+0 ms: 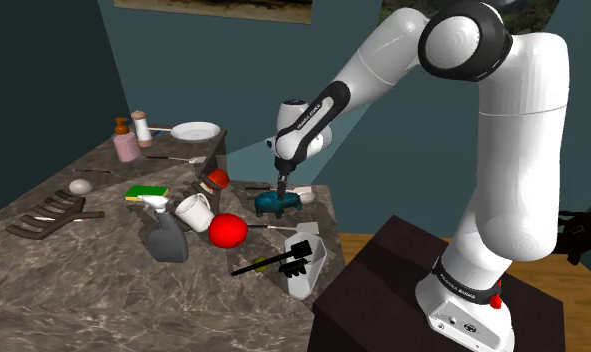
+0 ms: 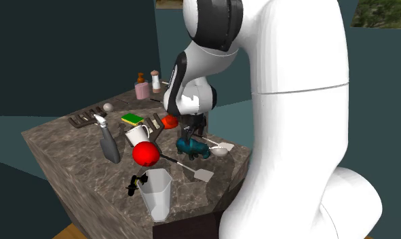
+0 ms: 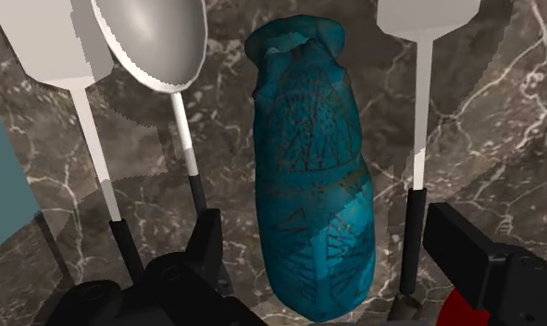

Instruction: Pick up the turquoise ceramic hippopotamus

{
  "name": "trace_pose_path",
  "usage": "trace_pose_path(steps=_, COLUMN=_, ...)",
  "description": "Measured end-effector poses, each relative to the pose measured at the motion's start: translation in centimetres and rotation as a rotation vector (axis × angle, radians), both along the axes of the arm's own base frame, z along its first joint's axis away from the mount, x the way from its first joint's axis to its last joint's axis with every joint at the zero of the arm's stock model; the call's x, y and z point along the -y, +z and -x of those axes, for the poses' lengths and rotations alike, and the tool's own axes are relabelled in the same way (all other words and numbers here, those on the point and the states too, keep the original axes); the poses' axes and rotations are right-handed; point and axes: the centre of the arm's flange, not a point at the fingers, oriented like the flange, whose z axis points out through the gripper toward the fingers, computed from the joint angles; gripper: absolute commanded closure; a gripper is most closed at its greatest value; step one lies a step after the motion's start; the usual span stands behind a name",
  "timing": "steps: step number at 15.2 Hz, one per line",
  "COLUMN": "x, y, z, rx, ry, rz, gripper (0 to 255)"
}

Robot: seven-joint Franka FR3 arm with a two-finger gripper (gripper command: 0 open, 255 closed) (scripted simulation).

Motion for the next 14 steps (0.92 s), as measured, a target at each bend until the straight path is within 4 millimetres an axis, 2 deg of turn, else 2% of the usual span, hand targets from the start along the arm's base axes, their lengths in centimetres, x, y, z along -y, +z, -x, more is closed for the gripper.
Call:
trace_pose_path(steps=6, x=0.0, y=-3.2, z=0.0, rx=0.000, ry=0.003, rz=0.000, gripper=0)
trace_pose_path(steps=7, x=0.0, y=-3.4, z=0.0, rx=0.000, ry=0.003, rz=0.000, gripper=255)
trace_pose_path(steps=14, x=0.0, y=-3.5, z=0.0, rx=0.002, ry=0.003, rz=0.001, gripper=255)
